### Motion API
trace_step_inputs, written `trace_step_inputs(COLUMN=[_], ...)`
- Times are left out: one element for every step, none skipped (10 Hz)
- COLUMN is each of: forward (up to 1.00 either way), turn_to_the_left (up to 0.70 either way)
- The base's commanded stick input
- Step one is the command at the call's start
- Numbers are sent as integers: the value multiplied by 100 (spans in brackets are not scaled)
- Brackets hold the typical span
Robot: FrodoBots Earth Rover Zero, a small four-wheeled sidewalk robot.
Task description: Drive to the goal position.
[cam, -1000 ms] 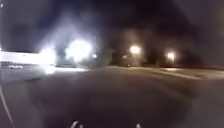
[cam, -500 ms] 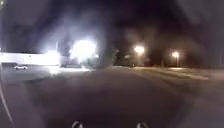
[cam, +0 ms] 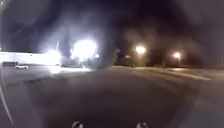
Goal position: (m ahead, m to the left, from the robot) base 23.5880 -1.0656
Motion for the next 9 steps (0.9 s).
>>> trace_step_inputs(forward=[50,50,50,50,50,50,50,50,50], turn_to_the_left=[0,0,0,0,0,0,0,0,0])
